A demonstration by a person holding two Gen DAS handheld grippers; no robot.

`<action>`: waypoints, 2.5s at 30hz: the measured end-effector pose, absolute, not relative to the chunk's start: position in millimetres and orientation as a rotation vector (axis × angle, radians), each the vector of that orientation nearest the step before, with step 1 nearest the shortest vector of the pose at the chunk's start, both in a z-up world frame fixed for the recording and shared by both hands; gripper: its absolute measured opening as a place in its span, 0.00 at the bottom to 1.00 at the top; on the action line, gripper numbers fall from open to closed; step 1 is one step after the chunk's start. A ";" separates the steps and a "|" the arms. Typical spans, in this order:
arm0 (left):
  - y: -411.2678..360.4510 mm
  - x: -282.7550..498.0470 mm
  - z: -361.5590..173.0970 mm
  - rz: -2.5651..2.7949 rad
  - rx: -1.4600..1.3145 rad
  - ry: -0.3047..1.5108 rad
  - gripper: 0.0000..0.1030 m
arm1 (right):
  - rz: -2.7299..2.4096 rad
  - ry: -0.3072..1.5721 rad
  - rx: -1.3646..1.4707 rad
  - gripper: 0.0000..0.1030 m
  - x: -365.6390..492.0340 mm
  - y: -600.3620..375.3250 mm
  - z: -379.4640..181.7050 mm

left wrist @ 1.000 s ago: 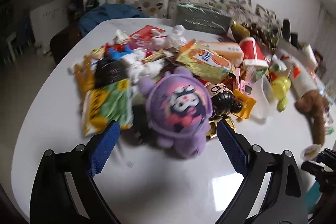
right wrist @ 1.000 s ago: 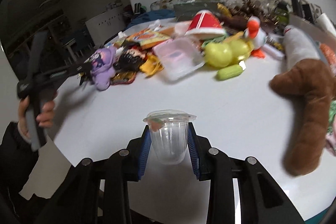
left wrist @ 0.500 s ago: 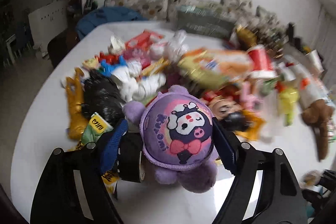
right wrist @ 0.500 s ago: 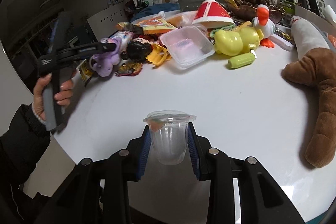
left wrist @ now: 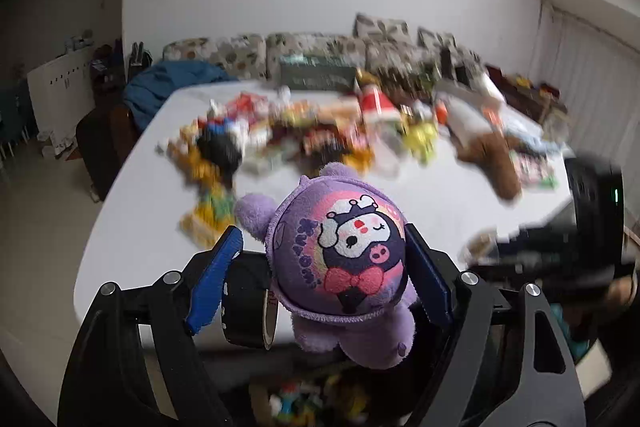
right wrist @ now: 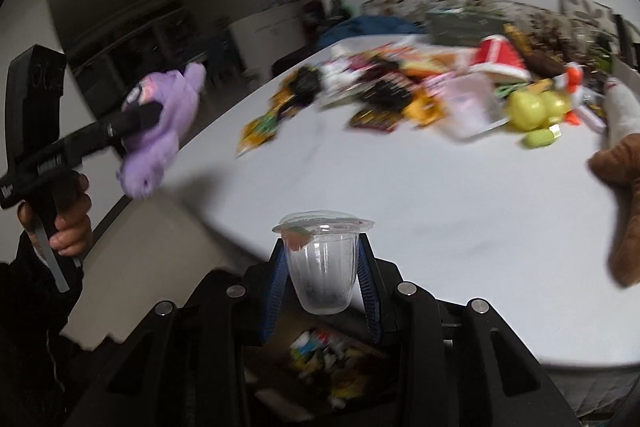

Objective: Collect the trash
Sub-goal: 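Drop the clear cup and purple plush into the cardboard box with both tools, then grasp the green-yellow snack bag with the left tool while the right tool grasps the gold toy car, then drop the snack bag and gold toy car into the cardboard box with both tools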

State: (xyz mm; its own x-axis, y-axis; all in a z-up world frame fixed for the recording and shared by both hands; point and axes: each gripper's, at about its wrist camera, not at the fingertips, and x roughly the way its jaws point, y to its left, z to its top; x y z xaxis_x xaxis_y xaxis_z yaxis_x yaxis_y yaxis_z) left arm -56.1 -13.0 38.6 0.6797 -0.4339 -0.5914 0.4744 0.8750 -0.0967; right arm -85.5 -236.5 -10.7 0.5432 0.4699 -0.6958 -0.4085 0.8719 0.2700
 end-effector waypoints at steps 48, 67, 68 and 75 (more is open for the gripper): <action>1.0 138.5 -61.4 -0.382 0.265 0.860 0.67 | 0.169 0.956 -0.034 0.66 153.2 -169.8 -57.8; 26.4 -23.3 -1.9 -0.489 0.070 0.722 0.58 | 0.386 0.857 0.017 0.66 -35.4 -206.0 -7.1; 23.2 -35.8 -1.3 -0.501 0.087 0.726 0.57 | 0.398 0.861 0.017 0.66 -44.8 -205.7 -6.2; 9.4 -85.0 -31.2 -0.542 0.136 0.858 0.57 | 0.425 0.948 0.022 0.66 -95.5 -209.4 -30.7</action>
